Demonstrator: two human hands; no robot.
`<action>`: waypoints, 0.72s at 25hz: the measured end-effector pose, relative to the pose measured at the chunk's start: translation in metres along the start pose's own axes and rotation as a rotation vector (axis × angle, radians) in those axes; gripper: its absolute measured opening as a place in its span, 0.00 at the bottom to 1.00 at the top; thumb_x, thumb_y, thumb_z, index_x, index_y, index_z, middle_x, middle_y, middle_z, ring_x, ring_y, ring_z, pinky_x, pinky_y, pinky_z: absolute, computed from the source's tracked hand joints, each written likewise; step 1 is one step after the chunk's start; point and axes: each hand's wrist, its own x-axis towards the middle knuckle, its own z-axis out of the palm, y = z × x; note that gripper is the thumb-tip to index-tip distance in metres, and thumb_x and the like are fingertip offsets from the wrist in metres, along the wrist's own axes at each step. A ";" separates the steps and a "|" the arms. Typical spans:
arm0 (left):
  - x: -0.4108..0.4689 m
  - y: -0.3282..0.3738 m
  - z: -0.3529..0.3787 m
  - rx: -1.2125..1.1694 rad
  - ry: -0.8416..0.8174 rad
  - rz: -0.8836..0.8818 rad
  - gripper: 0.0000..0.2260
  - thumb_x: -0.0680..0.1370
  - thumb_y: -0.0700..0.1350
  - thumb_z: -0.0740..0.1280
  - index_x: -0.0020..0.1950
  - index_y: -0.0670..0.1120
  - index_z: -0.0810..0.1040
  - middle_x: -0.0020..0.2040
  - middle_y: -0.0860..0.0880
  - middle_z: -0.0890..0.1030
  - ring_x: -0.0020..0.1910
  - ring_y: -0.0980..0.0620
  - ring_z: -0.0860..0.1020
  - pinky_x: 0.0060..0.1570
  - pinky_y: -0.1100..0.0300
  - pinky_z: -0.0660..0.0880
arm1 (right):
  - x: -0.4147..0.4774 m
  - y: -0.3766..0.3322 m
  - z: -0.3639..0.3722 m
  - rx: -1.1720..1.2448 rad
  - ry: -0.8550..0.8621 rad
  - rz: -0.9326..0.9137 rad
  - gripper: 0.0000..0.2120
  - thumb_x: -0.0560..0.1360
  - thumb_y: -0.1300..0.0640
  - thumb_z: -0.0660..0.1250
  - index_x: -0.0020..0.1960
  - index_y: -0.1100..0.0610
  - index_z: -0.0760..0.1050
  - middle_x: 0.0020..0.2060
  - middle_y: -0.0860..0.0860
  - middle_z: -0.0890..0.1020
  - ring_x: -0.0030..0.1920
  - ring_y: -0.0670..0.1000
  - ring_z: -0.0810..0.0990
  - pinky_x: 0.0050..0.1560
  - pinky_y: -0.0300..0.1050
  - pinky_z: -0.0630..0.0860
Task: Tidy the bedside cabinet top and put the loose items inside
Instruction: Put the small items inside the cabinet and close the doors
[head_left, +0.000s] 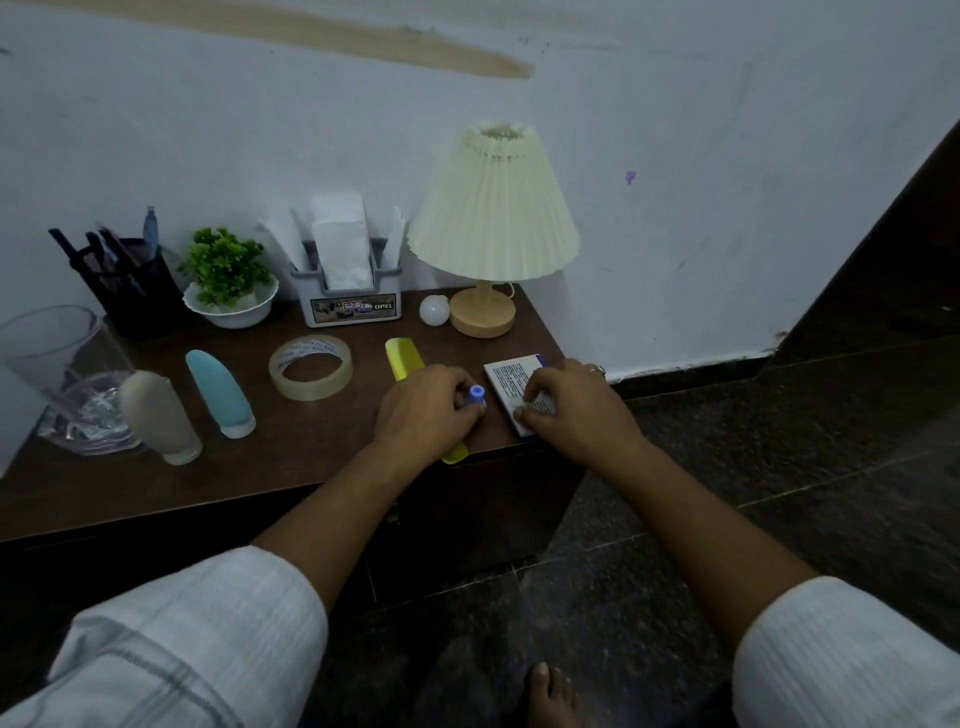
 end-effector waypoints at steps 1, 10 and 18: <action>0.000 0.000 0.000 0.008 -0.003 0.004 0.08 0.76 0.56 0.70 0.50 0.54 0.81 0.43 0.55 0.79 0.44 0.53 0.78 0.38 0.57 0.70 | 0.002 -0.001 -0.001 -0.005 -0.010 0.004 0.13 0.75 0.44 0.72 0.56 0.48 0.79 0.59 0.53 0.77 0.63 0.55 0.73 0.55 0.50 0.78; 0.002 -0.011 -0.027 -0.139 0.026 -0.040 0.15 0.75 0.53 0.72 0.62 0.53 0.81 0.46 0.56 0.82 0.47 0.55 0.79 0.46 0.56 0.76 | 0.014 -0.029 -0.013 0.105 0.093 -0.061 0.12 0.77 0.48 0.68 0.57 0.51 0.79 0.53 0.51 0.79 0.55 0.52 0.77 0.50 0.47 0.74; 0.015 -0.052 -0.060 -0.095 -0.004 -0.148 0.17 0.76 0.51 0.71 0.64 0.50 0.81 0.57 0.51 0.83 0.56 0.49 0.80 0.53 0.53 0.77 | 0.079 -0.099 0.011 0.045 -0.049 -0.263 0.16 0.77 0.59 0.62 0.65 0.59 0.74 0.59 0.60 0.77 0.58 0.61 0.76 0.55 0.53 0.75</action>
